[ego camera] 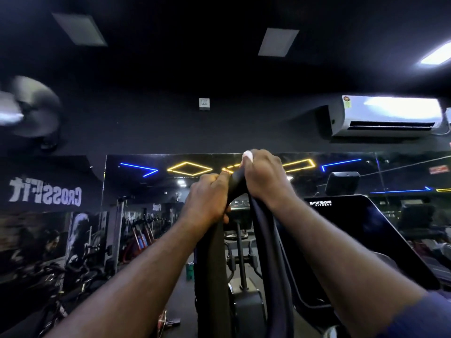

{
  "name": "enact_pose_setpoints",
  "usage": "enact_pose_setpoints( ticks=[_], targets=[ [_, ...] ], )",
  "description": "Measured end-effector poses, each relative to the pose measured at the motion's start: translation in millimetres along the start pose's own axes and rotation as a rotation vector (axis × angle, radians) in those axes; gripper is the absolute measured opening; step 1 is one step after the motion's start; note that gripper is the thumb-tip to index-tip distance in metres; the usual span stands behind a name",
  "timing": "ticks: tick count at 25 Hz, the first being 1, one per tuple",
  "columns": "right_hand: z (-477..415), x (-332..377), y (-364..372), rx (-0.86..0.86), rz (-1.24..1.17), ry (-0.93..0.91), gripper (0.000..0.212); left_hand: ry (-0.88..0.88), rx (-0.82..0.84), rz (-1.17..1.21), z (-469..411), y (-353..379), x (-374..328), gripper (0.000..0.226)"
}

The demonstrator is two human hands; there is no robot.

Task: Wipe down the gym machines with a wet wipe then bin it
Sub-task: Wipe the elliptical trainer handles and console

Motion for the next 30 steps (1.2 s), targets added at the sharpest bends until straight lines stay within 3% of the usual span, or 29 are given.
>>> enact_pose_setpoints(
  ticks=[4,9,11,13,15,18,22,27,30],
  targets=[
    [2.6,-4.4,-7.4,0.025,0.138,-0.211,0.034,-0.014,-0.005,0.028,-5.4,2.0,4.4,0.031],
    [-44.1,8.0,-18.1,0.36,0.2,0.113,0.033,-0.014,0.014,0.007,-16.5,1.9,11.8,0.041],
    [-52.7,5.4,-13.0,0.413,0.06,0.194,0.036,-0.025,0.023,0.023,-18.6,2.7,14.0,0.041],
    [-45.9,-3.7,-6.5,0.296,-0.247,0.321,0.034,-0.023,0.02,0.048,-19.9,2.9,15.3,0.043],
    [-20.9,-6.6,-2.8,0.03,-0.435,0.338,0.033,-0.019,0.014,0.058,-19.7,2.7,15.7,0.043],
    [12.9,-5.2,5.5,-0.111,-0.257,0.103,0.031,-0.023,0.003,0.067,-17.8,2.9,16.1,0.042],
    [12.8,-4.8,-8.0,-0.061,-0.066,-0.091,0.026,-0.013,-0.025,0.024,-18.6,4.5,15.4,0.044],
    [-19.5,5.3,-13.8,0.235,0.274,0.009,0.037,-0.004,-0.028,0.013,-16.4,4.7,16.1,0.044],
    [-39.1,11.3,-14.8,0.321,0.18,0.249,0.037,-0.014,-0.01,0.015,-14.5,4.3,16.4,0.043]
  ],
)
Point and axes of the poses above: each hand's wrist, its own z-axis away from the middle knuckle, its own y-axis out of the palm, x = y × z, the point moved 1 cm from there along -z, towards the middle knuckle
